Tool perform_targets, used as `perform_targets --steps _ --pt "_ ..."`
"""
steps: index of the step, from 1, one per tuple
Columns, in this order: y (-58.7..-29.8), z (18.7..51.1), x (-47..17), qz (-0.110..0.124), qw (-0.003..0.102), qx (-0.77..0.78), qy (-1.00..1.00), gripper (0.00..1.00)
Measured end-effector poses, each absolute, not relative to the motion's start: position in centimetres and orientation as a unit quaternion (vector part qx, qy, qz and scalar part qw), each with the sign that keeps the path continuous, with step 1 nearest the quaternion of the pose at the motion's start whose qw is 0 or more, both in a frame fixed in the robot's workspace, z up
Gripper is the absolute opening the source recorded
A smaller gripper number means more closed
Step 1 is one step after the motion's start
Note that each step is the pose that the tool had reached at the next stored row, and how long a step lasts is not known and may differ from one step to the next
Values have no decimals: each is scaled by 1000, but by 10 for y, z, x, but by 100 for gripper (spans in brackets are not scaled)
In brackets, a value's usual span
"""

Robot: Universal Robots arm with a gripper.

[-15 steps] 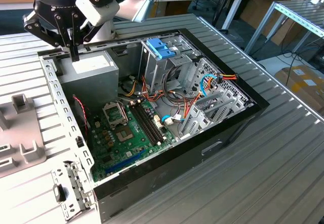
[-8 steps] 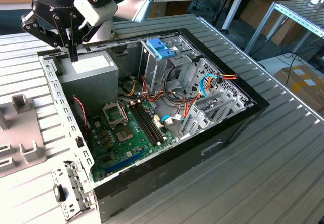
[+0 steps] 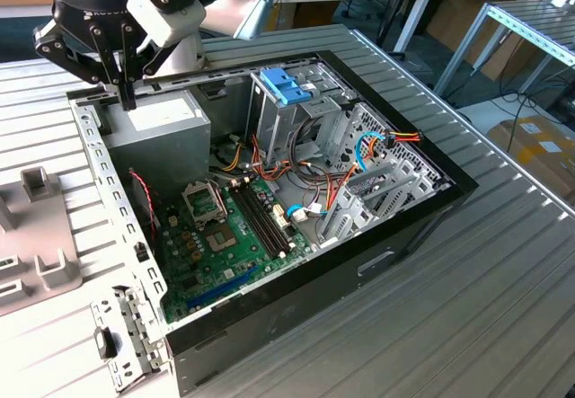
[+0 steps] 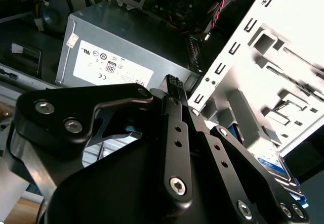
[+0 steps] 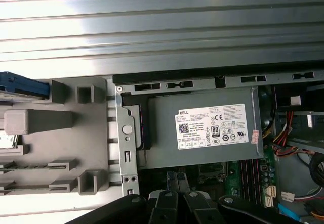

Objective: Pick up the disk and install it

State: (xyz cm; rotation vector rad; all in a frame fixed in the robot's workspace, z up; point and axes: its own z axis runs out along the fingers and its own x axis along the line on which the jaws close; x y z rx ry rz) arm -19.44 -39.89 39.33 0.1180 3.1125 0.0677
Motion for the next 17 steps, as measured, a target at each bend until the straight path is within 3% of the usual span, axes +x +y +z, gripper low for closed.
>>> perform_targets --steps 17 --pt "-399 393 -205 22 13 38 999 11"
